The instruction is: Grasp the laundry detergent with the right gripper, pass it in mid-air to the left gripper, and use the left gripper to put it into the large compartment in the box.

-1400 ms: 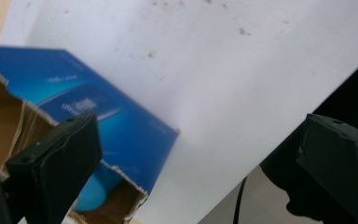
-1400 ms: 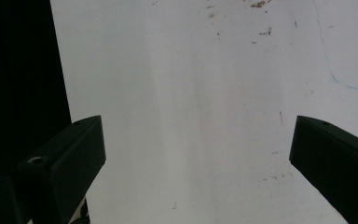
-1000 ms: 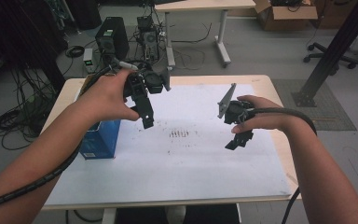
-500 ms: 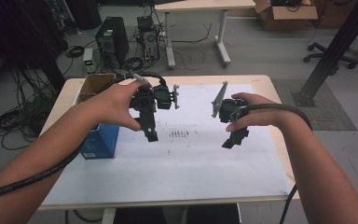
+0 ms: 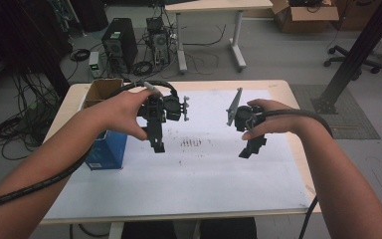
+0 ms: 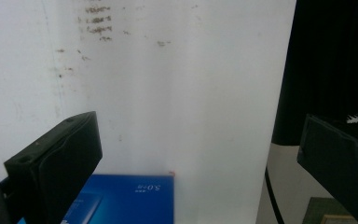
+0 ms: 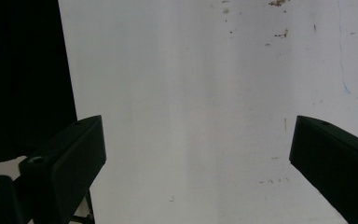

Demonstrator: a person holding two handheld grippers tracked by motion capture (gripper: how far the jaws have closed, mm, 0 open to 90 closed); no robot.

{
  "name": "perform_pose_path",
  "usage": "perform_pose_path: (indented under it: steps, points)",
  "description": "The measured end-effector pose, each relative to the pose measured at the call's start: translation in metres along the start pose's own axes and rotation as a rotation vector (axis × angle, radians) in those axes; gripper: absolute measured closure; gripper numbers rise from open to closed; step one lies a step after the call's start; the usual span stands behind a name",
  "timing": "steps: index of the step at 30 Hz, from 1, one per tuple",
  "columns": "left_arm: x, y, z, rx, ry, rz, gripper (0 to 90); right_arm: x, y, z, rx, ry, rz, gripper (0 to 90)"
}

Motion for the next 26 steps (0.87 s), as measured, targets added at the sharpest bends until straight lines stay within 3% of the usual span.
perform_pose_path:
  steps: [6, 20, 26]
  points:
    - [0.0028, 0.0017, 0.0014, 0.003, 0.009, -0.01, 0.2, 0.0013, 0.0021, -0.0006, -0.004, -0.003, 0.019, 3.7]
    - [0.006, -0.0003, 0.0003, 0.003, 0.013, -0.012, 0.2, 0.0029, 0.0021, -0.0028, 0.005, -0.004, 0.006, 3.7]
    - [0.0081, 0.0016, 0.0, 0.007, 0.014, -0.036, 0.2, -0.0015, 0.0058, -0.0001, 0.008, -0.001, 0.003, 3.7]
Point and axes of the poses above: each handheld gripper's, and its own axes: y roughly backward along the jaws, x roughly out of its underside, z roughly to its left, the point moved 4 cm from there along -y, roughly forward along the jaws, and after that the axes turned 4 degrees about y, right-handed, at the moved point
